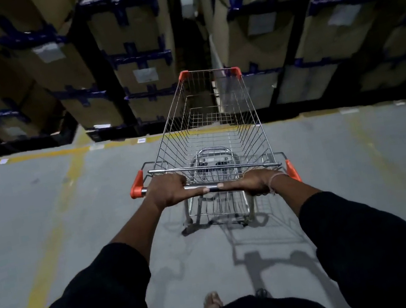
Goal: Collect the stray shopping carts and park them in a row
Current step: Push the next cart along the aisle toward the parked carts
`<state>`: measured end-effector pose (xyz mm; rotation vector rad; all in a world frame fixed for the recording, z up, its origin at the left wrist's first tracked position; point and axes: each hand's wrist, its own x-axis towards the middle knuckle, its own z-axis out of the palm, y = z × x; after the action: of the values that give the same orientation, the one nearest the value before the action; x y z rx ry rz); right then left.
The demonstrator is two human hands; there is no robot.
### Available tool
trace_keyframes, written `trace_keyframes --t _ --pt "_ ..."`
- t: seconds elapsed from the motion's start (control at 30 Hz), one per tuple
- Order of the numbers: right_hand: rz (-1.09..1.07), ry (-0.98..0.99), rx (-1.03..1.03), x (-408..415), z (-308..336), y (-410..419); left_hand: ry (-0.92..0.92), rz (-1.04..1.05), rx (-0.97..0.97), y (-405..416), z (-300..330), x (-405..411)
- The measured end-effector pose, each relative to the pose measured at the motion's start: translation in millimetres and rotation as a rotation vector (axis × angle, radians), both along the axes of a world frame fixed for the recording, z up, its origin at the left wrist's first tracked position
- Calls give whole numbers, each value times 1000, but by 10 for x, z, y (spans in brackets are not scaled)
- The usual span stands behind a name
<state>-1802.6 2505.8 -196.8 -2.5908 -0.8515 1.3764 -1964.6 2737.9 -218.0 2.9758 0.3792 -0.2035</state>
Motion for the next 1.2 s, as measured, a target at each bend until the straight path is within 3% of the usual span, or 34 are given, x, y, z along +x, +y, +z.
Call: trace_keyframes --t 0.27,0.63,1.0,1.2 --pt "-235 -49 50 191 -12 -614 34 -214 -19 -287 -47 781" --pt "-412 -350 64 343 -48 -1522 40 -504 4 -986 -84 1858" --pt "-516 -614 -6 755 -174 -2588 52 -710 -46 -2097 -77 2926" --pt "-688 -691 -23 1111 -250 -3284 61 -806 -48 -2863 -65 3530"
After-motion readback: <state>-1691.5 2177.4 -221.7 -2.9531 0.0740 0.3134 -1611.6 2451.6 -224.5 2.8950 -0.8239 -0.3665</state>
